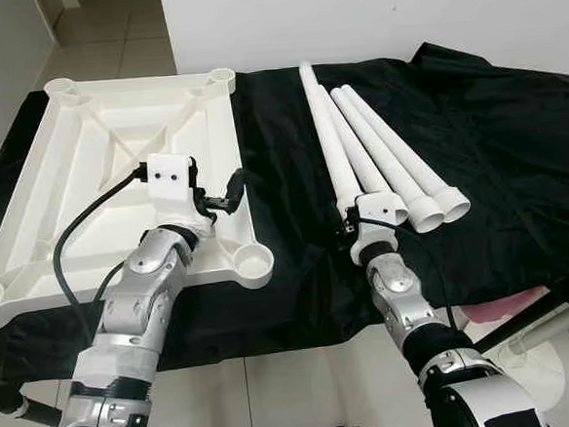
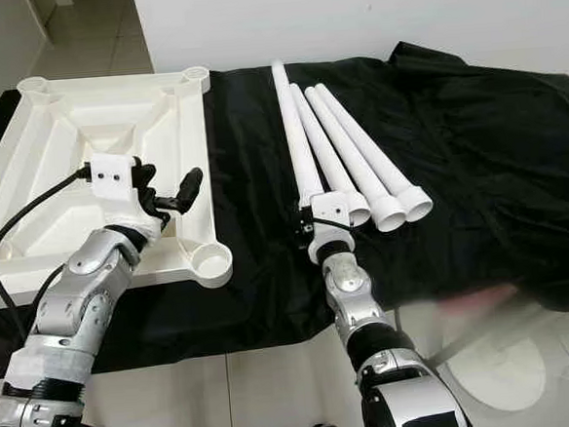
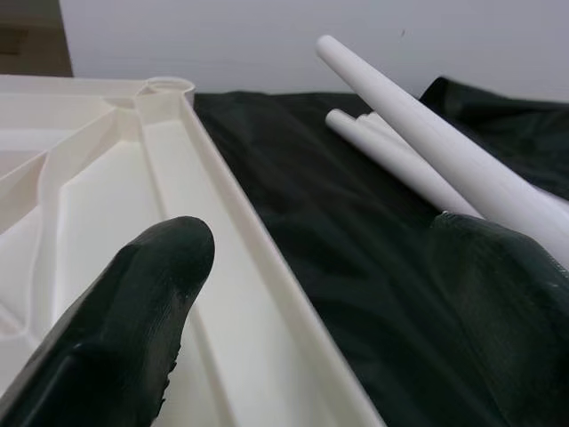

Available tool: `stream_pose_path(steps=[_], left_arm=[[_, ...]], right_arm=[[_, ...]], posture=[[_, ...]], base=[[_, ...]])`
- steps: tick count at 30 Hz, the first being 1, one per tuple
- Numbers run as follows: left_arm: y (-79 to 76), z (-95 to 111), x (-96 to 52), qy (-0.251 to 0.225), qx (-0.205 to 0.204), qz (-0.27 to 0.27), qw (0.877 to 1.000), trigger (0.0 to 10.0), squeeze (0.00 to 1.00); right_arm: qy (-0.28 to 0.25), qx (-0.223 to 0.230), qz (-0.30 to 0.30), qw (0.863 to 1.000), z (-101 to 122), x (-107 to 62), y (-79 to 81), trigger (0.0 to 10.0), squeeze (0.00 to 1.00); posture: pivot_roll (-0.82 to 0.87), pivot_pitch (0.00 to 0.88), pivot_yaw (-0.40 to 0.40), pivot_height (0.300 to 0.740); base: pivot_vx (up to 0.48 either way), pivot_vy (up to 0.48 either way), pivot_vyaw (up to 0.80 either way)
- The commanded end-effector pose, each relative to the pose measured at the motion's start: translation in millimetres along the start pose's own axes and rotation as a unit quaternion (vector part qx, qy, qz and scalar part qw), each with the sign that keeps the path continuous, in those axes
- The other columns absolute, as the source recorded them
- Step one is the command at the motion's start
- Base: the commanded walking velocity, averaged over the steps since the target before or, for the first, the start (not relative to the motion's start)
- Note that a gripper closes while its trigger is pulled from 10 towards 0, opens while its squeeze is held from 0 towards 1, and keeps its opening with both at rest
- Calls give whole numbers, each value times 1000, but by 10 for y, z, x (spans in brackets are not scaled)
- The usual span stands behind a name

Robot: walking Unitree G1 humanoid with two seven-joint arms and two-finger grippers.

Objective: Building children table

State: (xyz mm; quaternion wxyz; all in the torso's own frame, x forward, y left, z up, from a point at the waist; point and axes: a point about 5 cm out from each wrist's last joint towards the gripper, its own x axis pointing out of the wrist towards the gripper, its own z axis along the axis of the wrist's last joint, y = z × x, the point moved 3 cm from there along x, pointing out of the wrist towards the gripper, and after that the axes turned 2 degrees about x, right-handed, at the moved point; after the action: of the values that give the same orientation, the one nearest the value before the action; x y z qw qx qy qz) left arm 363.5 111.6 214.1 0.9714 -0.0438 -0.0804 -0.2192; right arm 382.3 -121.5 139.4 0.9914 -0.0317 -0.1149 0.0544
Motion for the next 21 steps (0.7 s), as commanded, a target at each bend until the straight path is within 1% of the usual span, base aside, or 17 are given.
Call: stream_pose_path(steps=[1, 2, 3, 4, 6, 7, 8, 9, 10, 11, 13, 14, 15, 16, 20, 21], left_arm=[[-200, 25, -16, -2, -8, -123, 992, 10000, 0], [-233, 40, 3, 2, -25, -134, 991, 10000, 0], [-297, 42, 31, 15, -53, -156, 986, 10000, 0], [-353, 35, 54, 30, -76, -172, 982, 10000, 0], [-353, 35, 54, 30, -76, -172, 982, 10000, 0], [-422, 32, 73, 45, -96, -193, 975, 10000, 0], [-503, 49, 84, 56, -126, -221, 966, 10000, 0], [-503, 49, 84, 56, -126, -221, 966, 10000, 0], [-565, 72, 89, 62, -148, -243, 957, 10000, 0], [-565, 72, 89, 62, -148, -243, 957, 10000, 0], [-682, 165, 102, 61, -189, -289, 937, 10000, 0], [-722, 208, 124, 59, -194, -303, 931, 10000, 0], [-744, 236, 138, 57, -196, -311, 928, 10000, 0], [-744, 236, 138, 57, -196, -311, 928, 10000, 0], [-809, 409, 212, 45, -245, -337, 908, 10000, 0], [-809, 409, 212, 45, -245, -337, 908, 10000, 0]], right_arm=[[-15, -2, 4, 1000, 39, -19, -16, 10000, 0], [-27, 5, 7, 1000, 90, -21, -33, 10000, 0], [-44, -6, 15, 999, 163, -27, -43, 10000, 0], [-60, -26, 19, 998, 225, -34, -55, 10000, 0], [-60, -26, 19, 998, 225, -34, -55, 10000, 0], [-72, -45, 16, 996, 275, -38, -71, 10000, 0], [-80, -51, 24, 995, 311, -44, -72, 10000, 0], [-80, -51, 24, 995, 311, -44, -72, 10000, 0], [-85, -50, 31, 995, 334, -52, -71, 10000, 0], [-85, -50, 31, 995, 334, -52, -71, 10000, 0], [-105, -41, 65, 991, 410, -94, -16, 10000, 0], [-118, -32, 80, 989, 459, -120, 18, 10000, 0], [-126, -26, 89, 988, 494, -141, 40, 10000, 0], [-126, -26, 89, 988, 494, -141, 40, 10000, 0], [-140, -25, 149, 979, 564, -221, 220, 10000, 0], [-140, -25, 149, 979, 564, -221, 220, 10000, 0]], posture=[[-59, 84, -9, 740], [-59, 84, -9, 740], [-67, 81, -5, 740], [-68, 81, -5, 740], [-68, 81, -5, 740], [-72, 80, -5, 740], [-75, 80, -3, 740], [-75, 80, -3, 740], [-81, 79, -1, 740], [-81, 79, -1, 740], [-86, 79, 2, 740], [-86, 79, 2, 740], [-86, 79, 2, 740], [-86, 79, 2, 740], [-97, 78, 6, 740], [-97, 78, 6, 740]], base=[[0, 0, 0], [0, 0, 0], [0, 0, 0], [0, 0, 0], [0, 0, 0], [0, 0, 0], [0, 0, 0], [0, 0, 0], [0, 0, 0], [0, 0, 0], [0, 0, 0], [0, 0, 0], [0, 0, 0], [0, 0, 0], [0, 0, 0], [0, 0, 0]])
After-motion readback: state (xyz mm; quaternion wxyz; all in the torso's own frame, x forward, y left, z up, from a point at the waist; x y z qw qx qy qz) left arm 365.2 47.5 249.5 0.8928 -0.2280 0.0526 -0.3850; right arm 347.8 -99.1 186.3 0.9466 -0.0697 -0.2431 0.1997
